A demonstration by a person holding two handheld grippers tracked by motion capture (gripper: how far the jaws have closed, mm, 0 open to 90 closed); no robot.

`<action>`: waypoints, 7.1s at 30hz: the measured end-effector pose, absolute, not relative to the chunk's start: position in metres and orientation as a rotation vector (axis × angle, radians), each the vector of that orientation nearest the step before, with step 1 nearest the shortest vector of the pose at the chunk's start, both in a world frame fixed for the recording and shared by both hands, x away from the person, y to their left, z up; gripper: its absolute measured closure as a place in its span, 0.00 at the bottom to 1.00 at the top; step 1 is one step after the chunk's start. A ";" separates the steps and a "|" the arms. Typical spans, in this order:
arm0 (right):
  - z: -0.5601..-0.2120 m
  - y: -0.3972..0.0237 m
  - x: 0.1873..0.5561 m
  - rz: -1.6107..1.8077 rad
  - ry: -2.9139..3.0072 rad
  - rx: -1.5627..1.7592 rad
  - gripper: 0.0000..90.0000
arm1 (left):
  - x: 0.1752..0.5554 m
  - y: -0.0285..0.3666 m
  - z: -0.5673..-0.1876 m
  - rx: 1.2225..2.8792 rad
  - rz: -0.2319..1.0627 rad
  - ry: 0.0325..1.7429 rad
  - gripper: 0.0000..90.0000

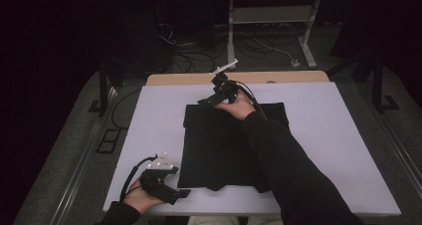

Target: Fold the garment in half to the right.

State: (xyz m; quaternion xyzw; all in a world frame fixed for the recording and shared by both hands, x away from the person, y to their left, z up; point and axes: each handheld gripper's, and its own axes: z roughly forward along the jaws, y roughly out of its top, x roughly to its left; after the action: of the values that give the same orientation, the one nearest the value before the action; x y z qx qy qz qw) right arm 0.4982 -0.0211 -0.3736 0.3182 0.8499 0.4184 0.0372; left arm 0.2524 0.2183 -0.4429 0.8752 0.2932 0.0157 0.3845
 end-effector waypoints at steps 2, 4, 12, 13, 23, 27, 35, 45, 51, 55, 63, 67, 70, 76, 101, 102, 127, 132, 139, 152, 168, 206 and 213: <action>-0.375 -0.015 0.499 1.291 2.609 0.967 0.04 | 0.253 0.219 -0.443 2.251 0.038 0.728 0.12; -0.376 -0.010 0.500 1.287 2.609 0.962 0.04 | 0.252 0.218 -0.444 2.268 0.053 0.717 0.15; -0.381 0.007 0.504 1.265 2.623 0.960 0.04 | 0.252 0.217 -0.444 2.263 0.084 0.721 0.26; -0.382 0.009 0.504 1.264 2.627 0.956 0.04 | 0.252 0.217 -0.444 2.264 0.089 0.717 0.28; -0.399 0.028 0.514 1.246 2.645 0.973 0.04 | 0.253 0.214 -0.444 2.274 0.147 0.692 0.50; -0.407 0.037 0.519 1.229 2.648 0.986 0.04 | 0.254 0.213 -0.444 2.283 0.151 0.677 0.57; -0.418 0.050 0.523 1.223 2.675 0.992 0.06 | 0.256 0.208 -0.444 2.277 0.139 0.668 0.71; -0.432 0.058 0.533 1.174 2.692 1.008 0.16 | 0.260 0.201 -0.442 2.301 0.153 0.612 0.90; -0.439 0.059 0.536 1.130 2.674 1.030 0.22 | 0.263 0.199 -0.440 2.309 0.147 0.577 0.92; -0.440 0.060 0.536 1.106 2.656 1.044 0.32 | 0.263 0.197 -0.440 2.301 0.141 0.581 0.93; -0.445 0.064 0.538 1.071 2.639 1.057 0.49 | 0.264 0.197 -0.438 2.316 0.159 0.550 0.93; -0.444 0.066 0.536 1.054 2.618 1.050 0.63 | 0.264 0.196 -0.438 2.317 0.161 0.548 0.93; -0.443 0.068 0.534 1.027 2.625 1.023 0.77 | 0.265 0.194 -0.438 2.308 0.163 0.554 0.93; -0.438 0.063 0.534 1.055 2.638 1.045 0.93 | 0.266 0.193 -0.437 2.310 0.161 0.555 0.93; -0.389 0.025 0.523 1.256 2.640 1.010 0.95 | 0.264 0.185 -0.415 2.226 0.169 0.534 0.94; -0.387 0.023 0.522 1.261 2.640 1.010 0.95 | 0.264 0.185 -0.414 2.225 0.170 0.534 0.94; -0.355 -0.021 0.511 1.272 2.604 0.976 0.95 | 0.266 0.167 -0.396 2.239 0.177 0.496 0.94; -0.352 -0.027 0.511 1.274 2.595 0.980 0.95 | 0.266 0.159 -0.388 2.237 0.175 0.471 0.94; -0.349 -0.038 0.512 1.290 2.572 0.999 0.95 | 0.267 0.147 -0.374 2.232 0.181 0.425 0.94; -0.344 -0.062 0.512 1.316 2.525 1.045 0.95 | 0.272 0.124 -0.365 2.224 0.157 0.394 0.94; -0.347 -0.099 0.513 1.311 2.480 1.125 0.95 | 0.279 0.095 -0.362 2.221 0.129 0.350 0.94; -0.358 -0.173 0.512 1.334 2.369 1.279 0.94 | 0.292 0.023 -0.364 2.233 0.074 0.239 0.94; -0.361 -0.187 0.511 1.318 2.353 1.312 0.94 | 0.292 0.007 -0.368 2.245 0.060 0.228 0.94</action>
State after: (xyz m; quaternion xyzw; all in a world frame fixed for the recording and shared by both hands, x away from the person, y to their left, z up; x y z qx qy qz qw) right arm 0.5109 -0.1873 -0.3608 0.4363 0.7826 0.4384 0.0712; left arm 0.2915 0.0075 -0.3676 0.8989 0.0913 0.0239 0.4278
